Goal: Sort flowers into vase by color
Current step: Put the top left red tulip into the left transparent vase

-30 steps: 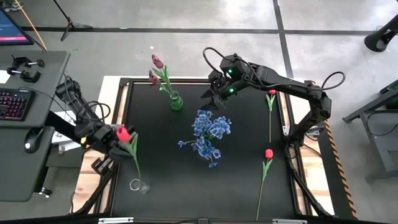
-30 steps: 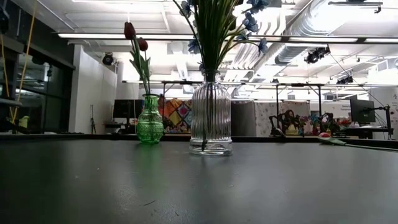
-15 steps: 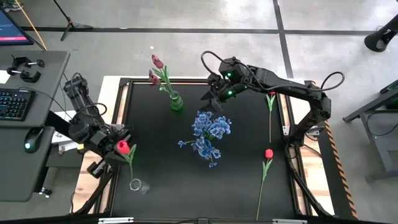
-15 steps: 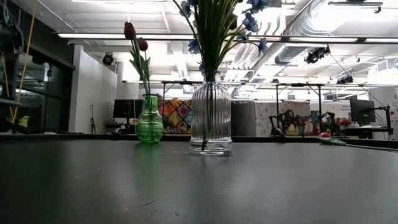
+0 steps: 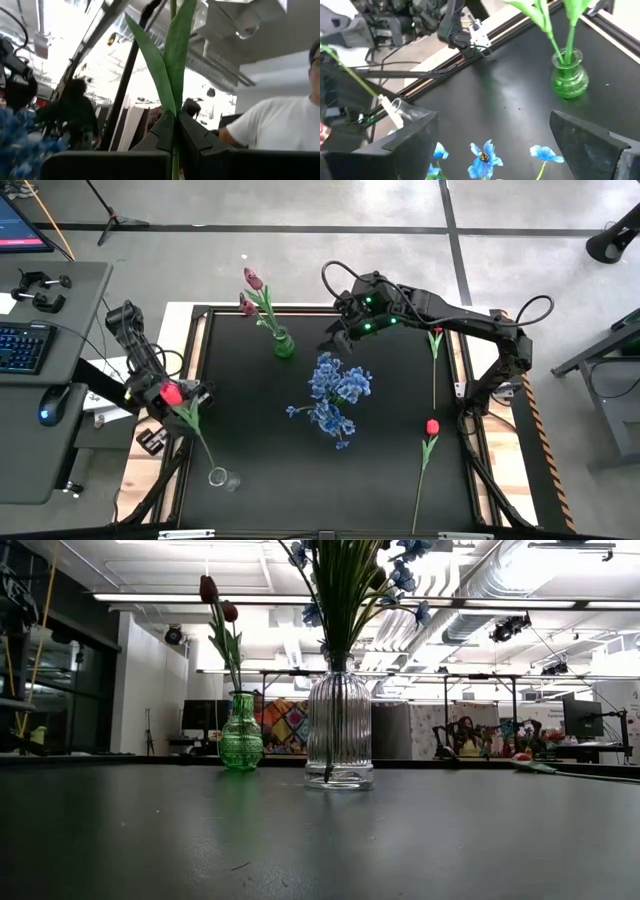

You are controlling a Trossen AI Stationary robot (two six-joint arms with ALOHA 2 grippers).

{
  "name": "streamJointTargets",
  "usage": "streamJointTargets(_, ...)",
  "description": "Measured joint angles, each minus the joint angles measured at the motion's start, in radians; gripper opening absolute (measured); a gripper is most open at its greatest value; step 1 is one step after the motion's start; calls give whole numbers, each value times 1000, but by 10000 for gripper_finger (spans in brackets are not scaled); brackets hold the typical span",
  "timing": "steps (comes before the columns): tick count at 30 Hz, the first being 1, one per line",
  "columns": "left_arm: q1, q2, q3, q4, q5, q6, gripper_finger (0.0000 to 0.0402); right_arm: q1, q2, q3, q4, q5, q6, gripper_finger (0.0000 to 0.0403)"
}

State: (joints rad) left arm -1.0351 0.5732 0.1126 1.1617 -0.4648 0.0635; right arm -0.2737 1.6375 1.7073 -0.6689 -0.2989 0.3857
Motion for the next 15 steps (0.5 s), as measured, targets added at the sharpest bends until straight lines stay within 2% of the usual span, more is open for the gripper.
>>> streamJointTargets(8, 0, 2, -30, -76, -24, -83, 0, 0, 0, 0, 0, 33, 19, 366)
streamJointTargets(15, 0, 2, -30, -277, -53, -213, 0, -1, 0, 0, 2, 64, 25, 366)
